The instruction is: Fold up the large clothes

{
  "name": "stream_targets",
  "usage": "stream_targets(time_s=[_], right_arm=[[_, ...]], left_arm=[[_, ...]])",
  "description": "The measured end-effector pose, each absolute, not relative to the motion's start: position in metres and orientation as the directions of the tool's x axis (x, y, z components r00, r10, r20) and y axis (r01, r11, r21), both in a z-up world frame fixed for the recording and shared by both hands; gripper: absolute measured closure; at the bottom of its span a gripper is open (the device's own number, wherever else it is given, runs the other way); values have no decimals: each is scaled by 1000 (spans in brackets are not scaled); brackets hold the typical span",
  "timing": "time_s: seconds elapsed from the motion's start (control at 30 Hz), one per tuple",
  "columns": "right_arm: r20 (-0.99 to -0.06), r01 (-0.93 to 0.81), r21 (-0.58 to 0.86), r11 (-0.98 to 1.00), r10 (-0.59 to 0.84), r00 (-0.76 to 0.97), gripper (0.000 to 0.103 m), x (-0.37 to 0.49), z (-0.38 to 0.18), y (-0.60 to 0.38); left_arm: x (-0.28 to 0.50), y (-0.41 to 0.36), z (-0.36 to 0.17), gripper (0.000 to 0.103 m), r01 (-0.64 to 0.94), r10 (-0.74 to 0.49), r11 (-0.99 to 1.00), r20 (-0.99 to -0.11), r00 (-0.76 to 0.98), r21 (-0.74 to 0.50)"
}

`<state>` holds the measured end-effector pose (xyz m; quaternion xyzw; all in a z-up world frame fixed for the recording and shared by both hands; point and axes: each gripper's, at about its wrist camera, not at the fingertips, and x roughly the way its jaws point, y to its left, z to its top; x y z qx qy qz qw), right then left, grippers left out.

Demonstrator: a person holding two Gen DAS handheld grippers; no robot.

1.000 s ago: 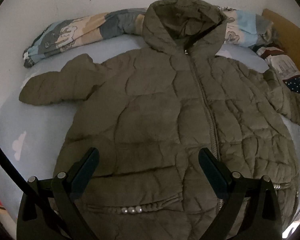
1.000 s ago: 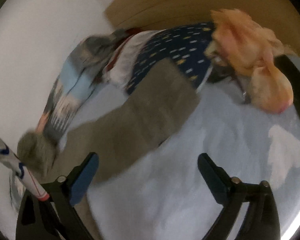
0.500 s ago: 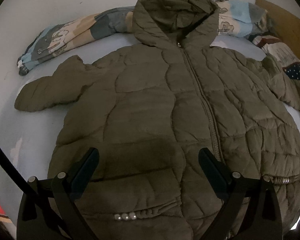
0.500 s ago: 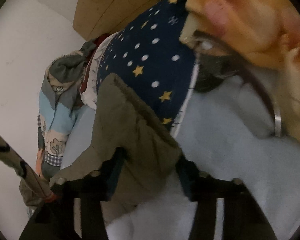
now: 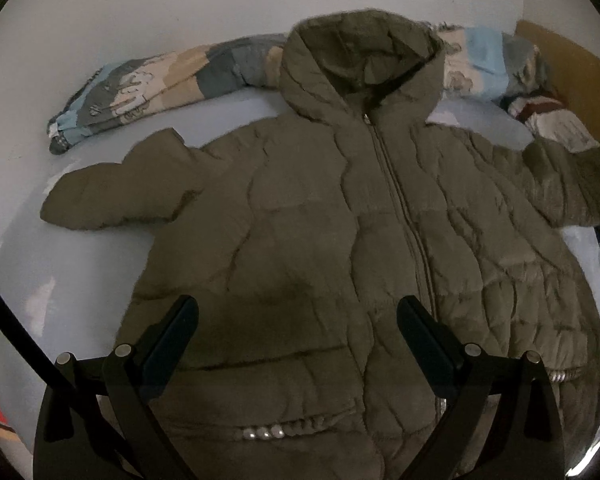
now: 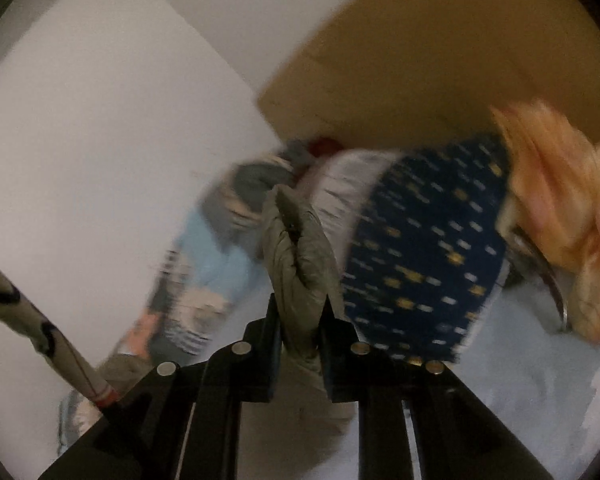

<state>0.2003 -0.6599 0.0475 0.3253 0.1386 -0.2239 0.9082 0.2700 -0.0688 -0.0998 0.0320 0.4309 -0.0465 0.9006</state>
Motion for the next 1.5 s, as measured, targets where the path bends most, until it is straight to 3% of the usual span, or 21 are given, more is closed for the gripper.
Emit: stream_targets(time_s=[0.3, 0.63, 1.0, 1.3, 1.33, 1.43, 1.5], right_arm=[[-296, 290, 530, 797, -146, 944, 86, 234, 119, -544], [-325, 117, 494, 862, 58, 944, 86, 291, 109, -424], [-487, -36, 415, 909, 255, 835, 86, 380, 26, -288], [-688, -69, 406, 911, 354, 633, 86, 419, -107, -210], [-704, -72, 406, 911, 362, 611, 82, 414, -115, -201], [-724, -87, 467, 880, 437, 534, 60, 411, -135, -190], [-716, -112, 478, 871, 460, 525, 53, 400, -126, -186]], left_arm=[[279, -22, -58, 4, -28, 39, 999, -666, 745, 28], [287, 35, -51, 4, -133, 54, 989, -682, 730, -63], [288, 61, -57, 4, -159, 73, 986, -707, 704, -57], [296, 66, -64, 4, -175, 62, 981, -732, 678, -80], [298, 65, -64, 4, -177, 58, 981, -735, 676, -85], [304, 61, -65, 4, -171, 43, 980, -741, 671, -99], [310, 58, -67, 4, -168, 36, 980, -743, 669, -104]])
